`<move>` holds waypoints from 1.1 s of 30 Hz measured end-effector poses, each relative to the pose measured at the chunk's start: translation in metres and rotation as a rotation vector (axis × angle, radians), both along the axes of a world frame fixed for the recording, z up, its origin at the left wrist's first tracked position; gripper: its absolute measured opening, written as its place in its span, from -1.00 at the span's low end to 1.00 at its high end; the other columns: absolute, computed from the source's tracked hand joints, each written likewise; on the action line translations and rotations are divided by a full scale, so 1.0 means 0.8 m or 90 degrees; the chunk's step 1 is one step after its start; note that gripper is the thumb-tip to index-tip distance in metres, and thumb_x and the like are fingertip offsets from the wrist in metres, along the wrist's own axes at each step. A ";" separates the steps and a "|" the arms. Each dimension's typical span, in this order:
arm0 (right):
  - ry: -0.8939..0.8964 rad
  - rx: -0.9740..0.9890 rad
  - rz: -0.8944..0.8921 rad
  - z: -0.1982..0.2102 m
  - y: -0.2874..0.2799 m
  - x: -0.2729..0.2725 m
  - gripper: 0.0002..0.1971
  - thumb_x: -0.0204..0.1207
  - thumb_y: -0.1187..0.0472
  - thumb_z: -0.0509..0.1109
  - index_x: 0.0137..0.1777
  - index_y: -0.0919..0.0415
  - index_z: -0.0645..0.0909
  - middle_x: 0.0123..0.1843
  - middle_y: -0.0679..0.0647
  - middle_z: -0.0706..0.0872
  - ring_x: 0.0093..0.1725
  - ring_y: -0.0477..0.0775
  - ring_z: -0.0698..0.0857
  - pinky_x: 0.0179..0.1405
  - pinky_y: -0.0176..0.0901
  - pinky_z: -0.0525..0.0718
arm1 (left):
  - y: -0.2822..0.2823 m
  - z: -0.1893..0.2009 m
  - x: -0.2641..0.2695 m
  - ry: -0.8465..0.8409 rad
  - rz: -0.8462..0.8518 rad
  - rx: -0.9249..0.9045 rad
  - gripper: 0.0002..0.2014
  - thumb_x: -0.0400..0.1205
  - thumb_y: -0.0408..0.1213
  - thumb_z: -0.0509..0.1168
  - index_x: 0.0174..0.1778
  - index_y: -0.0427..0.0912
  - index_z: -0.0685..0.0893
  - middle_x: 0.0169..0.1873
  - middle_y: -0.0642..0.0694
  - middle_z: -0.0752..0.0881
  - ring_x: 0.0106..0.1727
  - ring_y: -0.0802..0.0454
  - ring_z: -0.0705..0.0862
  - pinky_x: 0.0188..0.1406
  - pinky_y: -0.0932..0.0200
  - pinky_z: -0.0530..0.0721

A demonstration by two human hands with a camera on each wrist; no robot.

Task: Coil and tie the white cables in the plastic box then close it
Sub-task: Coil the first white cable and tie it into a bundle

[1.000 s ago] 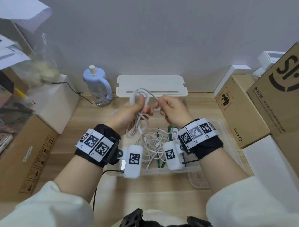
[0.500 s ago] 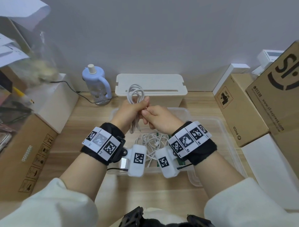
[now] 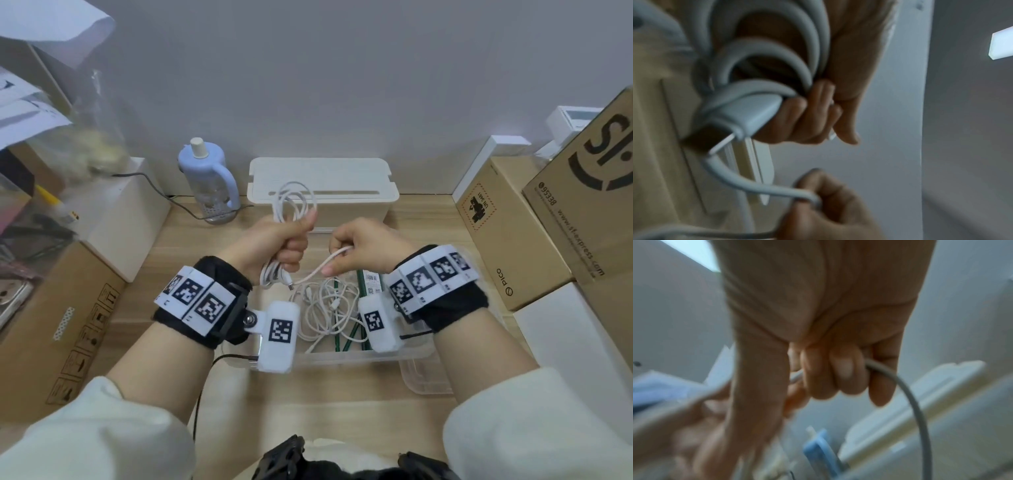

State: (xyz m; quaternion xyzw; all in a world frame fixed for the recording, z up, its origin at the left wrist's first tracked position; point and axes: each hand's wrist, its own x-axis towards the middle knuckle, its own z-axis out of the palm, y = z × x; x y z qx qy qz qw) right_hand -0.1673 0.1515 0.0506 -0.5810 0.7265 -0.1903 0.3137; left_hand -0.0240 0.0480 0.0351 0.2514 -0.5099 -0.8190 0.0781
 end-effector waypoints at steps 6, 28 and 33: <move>-0.049 -0.086 0.052 0.035 0.000 0.007 -0.88 0.29 0.29 0.57 -0.26 0.13 0.67 -0.44 -0.12 0.60 -0.48 -0.31 0.53 -0.41 -0.49 0.48 | 0.011 -0.012 -0.001 -0.099 -0.203 -0.205 -0.75 0.30 -0.27 0.53 -0.27 -0.17 0.57 -0.51 -0.05 0.43 -0.53 0.13 0.32 -0.60 0.33 0.29; -0.130 -0.249 -0.196 -0.024 -0.013 0.006 -0.74 0.60 0.18 0.24 -0.34 0.00 0.42 -0.47 -0.10 0.44 -0.44 -0.08 0.42 -0.27 -0.07 0.44 | 0.003 0.000 -0.004 0.075 0.052 0.080 -0.40 0.65 0.21 -0.11 -0.60 -0.09 0.39 -0.80 0.09 0.21 -0.80 0.16 0.21 -0.63 0.33 0.49; -0.032 -0.371 -0.184 0.009 -0.011 0.013 -0.94 0.62 0.13 0.21 -0.09 0.05 0.44 -0.31 -0.09 0.53 -0.23 0.05 0.53 -0.17 -0.06 0.45 | 0.015 -0.005 -0.004 -0.048 -0.058 -0.052 -0.47 0.37 0.33 0.10 -0.53 -0.13 0.34 -0.76 0.07 0.19 -0.77 0.14 0.16 -0.65 0.28 0.40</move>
